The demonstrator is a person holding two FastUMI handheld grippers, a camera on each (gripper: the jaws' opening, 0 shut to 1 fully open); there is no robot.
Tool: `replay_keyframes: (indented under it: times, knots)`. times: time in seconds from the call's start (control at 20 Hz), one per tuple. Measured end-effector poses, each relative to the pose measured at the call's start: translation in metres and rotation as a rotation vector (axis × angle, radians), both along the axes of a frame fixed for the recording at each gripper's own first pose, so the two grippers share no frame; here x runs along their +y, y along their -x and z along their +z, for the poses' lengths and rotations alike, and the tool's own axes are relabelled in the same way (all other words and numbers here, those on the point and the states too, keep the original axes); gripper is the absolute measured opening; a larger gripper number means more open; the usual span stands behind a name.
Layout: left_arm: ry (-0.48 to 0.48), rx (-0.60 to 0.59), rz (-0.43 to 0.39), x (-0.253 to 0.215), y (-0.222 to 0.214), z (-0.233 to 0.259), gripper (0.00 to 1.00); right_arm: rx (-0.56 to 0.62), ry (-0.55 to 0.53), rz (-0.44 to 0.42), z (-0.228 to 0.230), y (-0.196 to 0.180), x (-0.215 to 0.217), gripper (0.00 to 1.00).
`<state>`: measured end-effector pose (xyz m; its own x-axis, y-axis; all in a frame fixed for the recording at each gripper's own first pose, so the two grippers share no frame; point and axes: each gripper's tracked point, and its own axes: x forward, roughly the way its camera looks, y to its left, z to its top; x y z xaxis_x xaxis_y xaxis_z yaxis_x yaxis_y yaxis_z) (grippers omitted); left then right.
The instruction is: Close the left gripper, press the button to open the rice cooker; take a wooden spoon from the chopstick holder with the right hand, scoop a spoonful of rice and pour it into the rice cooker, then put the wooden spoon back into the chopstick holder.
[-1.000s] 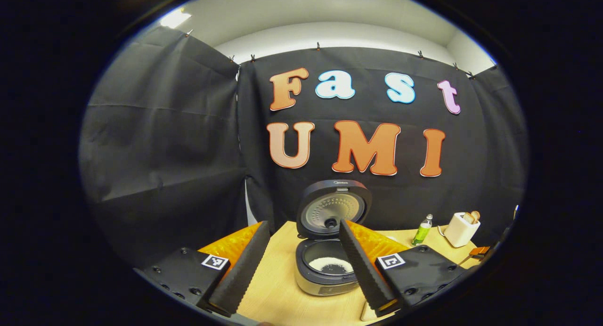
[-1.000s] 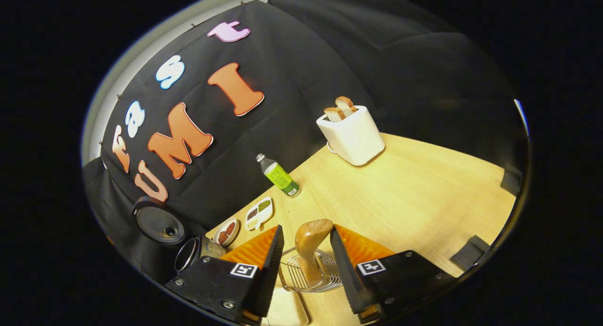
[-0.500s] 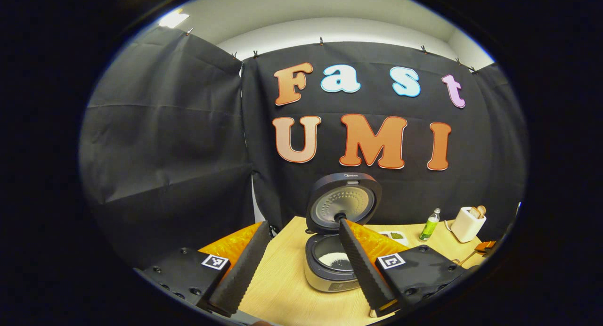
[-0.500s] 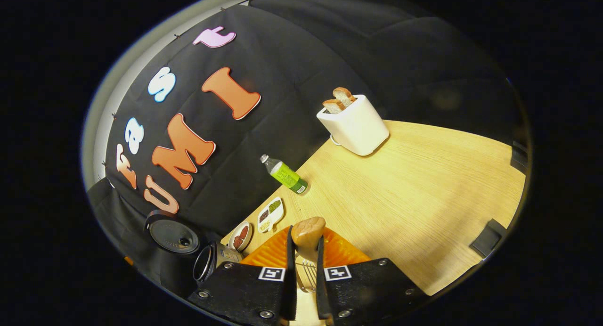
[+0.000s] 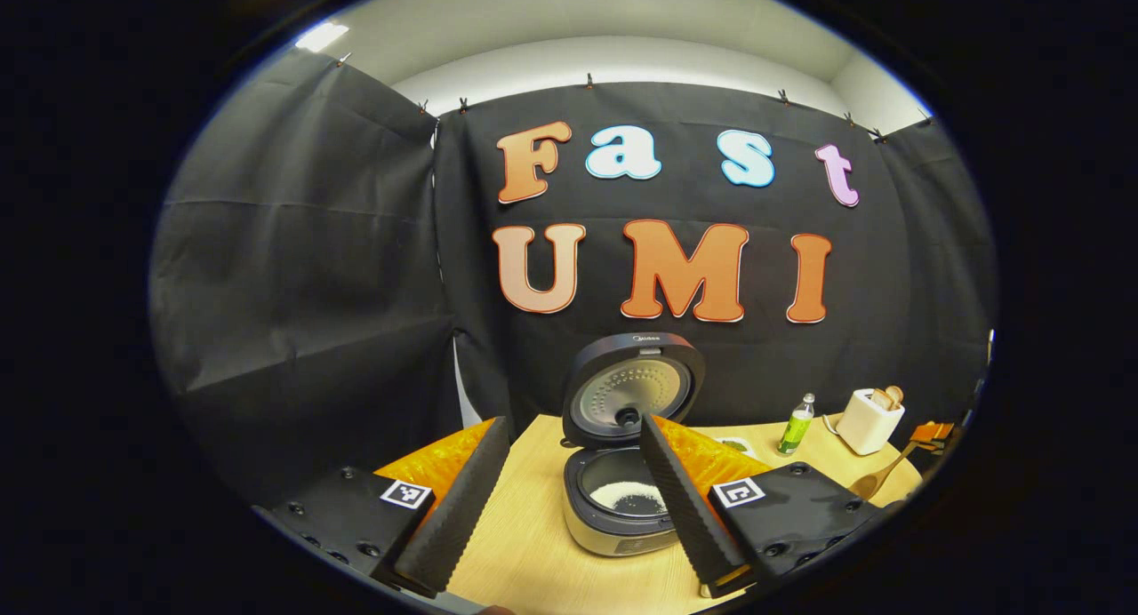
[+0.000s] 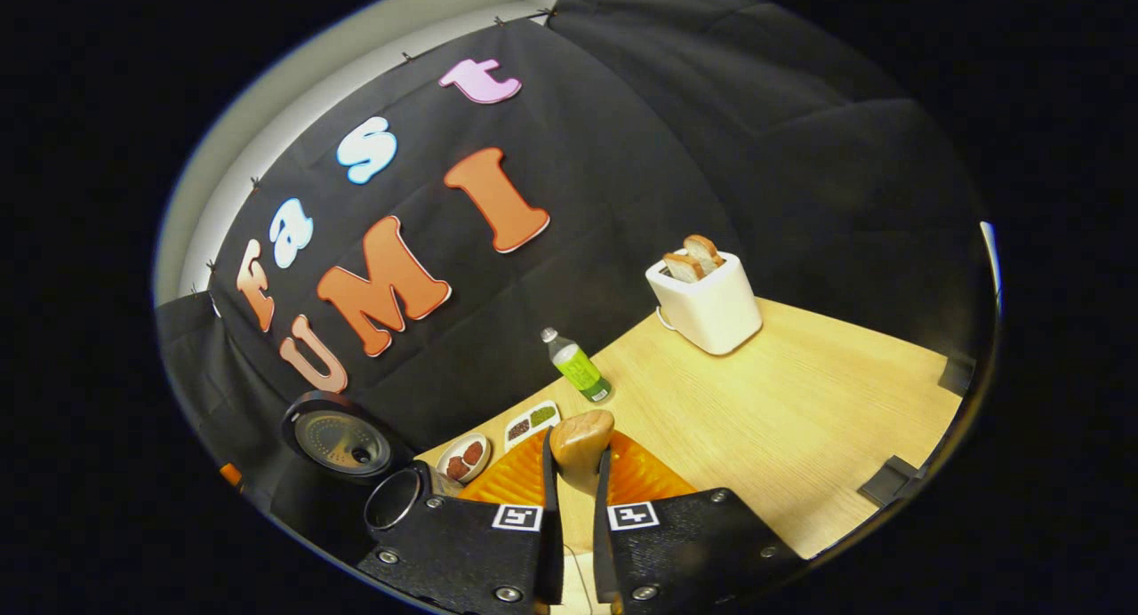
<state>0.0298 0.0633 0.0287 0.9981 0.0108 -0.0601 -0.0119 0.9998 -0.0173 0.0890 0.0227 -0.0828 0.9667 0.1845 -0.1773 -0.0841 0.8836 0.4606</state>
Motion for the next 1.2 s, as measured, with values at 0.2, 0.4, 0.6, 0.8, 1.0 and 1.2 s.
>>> replay_keyframes:
  times: [0.2,0.4,0.6,0.8,1.0,1.2]
  knots:
    - [0.005,-0.008,-0.025,0.011,-0.009,0.005,0.99,-0.062,0.031,0.044,0.024,0.028,0.04,0.12]
    - [-0.001,-0.007,-0.05,0.022,-0.012,0.006,0.96,-0.085,0.079,0.083,0.021,0.05,0.08,0.12]
    - [-0.012,-0.007,-0.055,0.039,-0.015,0.005,0.96,-0.082,0.185,0.094,-0.003,0.06,0.104,0.13]
    - [-0.039,-0.002,-0.05,0.057,-0.017,0.003,1.0,-0.079,0.333,0.082,-0.034,0.063,0.117,0.12]
    - [-0.05,0.004,-0.047,0.066,-0.017,0.003,1.0,-0.06,0.443,0.073,-0.07,0.063,0.126,0.12]
    - [-0.067,0.002,-0.044,0.071,-0.015,0.004,0.99,-0.033,0.492,0.081,-0.098,0.066,0.136,0.12]
